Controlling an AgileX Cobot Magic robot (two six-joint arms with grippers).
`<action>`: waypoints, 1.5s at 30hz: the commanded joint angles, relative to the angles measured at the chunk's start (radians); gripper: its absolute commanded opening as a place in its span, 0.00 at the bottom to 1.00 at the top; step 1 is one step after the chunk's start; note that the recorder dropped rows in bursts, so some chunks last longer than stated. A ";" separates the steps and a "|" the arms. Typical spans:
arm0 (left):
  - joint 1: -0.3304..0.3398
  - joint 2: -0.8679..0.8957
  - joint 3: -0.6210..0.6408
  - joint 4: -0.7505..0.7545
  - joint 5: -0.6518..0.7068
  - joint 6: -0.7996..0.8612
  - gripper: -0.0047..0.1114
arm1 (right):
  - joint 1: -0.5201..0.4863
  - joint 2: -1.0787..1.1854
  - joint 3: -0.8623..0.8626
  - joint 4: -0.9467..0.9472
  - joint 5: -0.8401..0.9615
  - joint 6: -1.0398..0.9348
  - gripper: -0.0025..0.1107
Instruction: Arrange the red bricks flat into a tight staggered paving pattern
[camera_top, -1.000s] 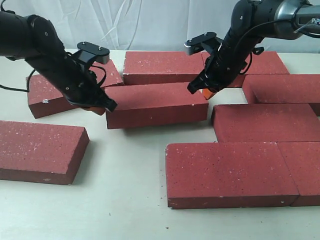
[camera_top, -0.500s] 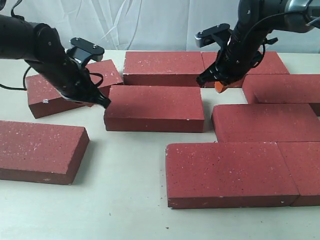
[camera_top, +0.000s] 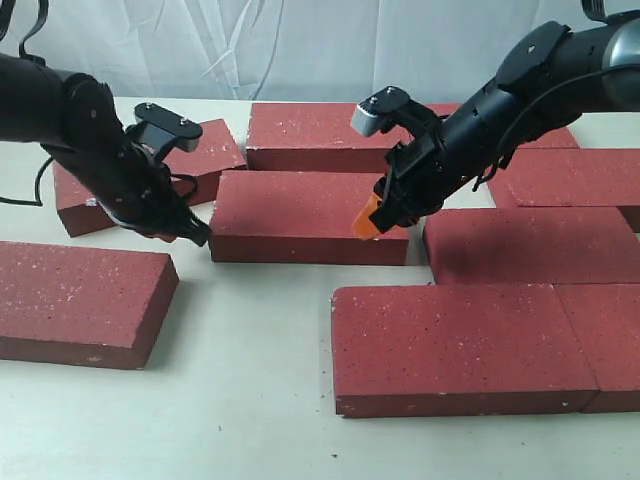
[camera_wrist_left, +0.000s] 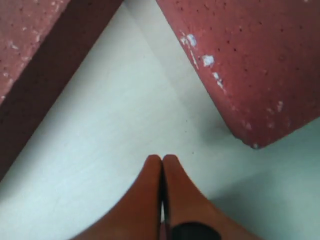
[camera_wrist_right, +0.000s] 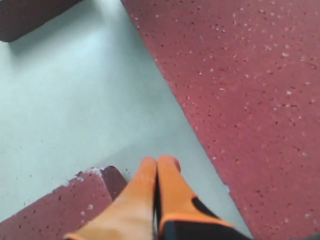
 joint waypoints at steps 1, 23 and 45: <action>0.001 0.027 0.006 -0.032 -0.077 0.005 0.04 | 0.046 -0.001 0.005 -0.054 0.014 -0.036 0.01; -0.001 0.083 -0.001 -0.348 -0.155 0.255 0.04 | 0.134 0.069 0.003 -0.237 -0.260 0.062 0.01; -0.071 0.158 -0.054 -0.415 -0.372 0.300 0.04 | 0.134 0.080 0.003 -0.263 -0.375 0.140 0.01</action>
